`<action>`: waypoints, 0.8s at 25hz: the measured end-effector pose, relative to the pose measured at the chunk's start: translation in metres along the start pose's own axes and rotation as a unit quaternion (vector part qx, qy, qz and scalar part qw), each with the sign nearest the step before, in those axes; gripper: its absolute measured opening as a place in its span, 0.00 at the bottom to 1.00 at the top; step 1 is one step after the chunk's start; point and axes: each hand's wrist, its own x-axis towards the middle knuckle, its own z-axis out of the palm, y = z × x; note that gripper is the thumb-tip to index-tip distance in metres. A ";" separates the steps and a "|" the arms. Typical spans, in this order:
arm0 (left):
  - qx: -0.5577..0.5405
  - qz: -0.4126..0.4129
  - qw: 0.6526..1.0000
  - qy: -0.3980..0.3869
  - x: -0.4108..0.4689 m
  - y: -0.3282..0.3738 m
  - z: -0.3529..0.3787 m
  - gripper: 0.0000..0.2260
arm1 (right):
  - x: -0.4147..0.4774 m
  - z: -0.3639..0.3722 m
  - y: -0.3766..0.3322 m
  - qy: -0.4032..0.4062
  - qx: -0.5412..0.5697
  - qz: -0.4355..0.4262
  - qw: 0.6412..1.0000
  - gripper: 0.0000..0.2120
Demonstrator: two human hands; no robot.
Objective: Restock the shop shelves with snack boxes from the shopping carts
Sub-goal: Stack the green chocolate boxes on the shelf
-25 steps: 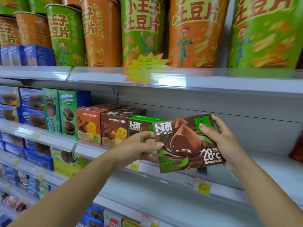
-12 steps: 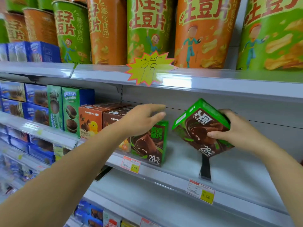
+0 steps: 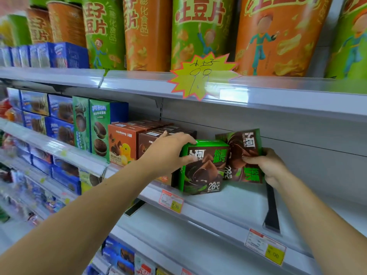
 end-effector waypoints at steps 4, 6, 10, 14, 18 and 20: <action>0.065 0.021 0.998 0.011 0.015 0.005 0.005 0.29 | 0.004 -0.009 -0.011 0.013 0.022 -0.033 0.999 0.26; 0.071 0.028 0.997 -0.016 0.018 0.003 0.006 0.25 | 0.002 -0.009 -0.013 0.019 0.029 -0.038 0.999 0.32; -0.043 0.024 0.998 -0.031 0.018 -0.007 -0.007 0.18 | 0.000 0.007 -0.019 -0.040 0.014 -0.025 0.999 0.32; -0.073 0.019 0.997 -0.014 0.014 -0.013 -0.008 0.17 | -0.020 0.029 -0.016 -0.205 -0.025 0.114 0.972 0.16; -0.050 0.010 0.999 -0.008 0.006 -0.012 0.002 0.24 | -0.032 0.051 -0.014 -0.250 0.051 0.169 0.952 0.15; -0.039 0.015 0.999 0.007 0.003 -0.014 0.004 0.26 | -0.033 0.057 -0.017 -0.235 0.097 0.183 0.950 0.13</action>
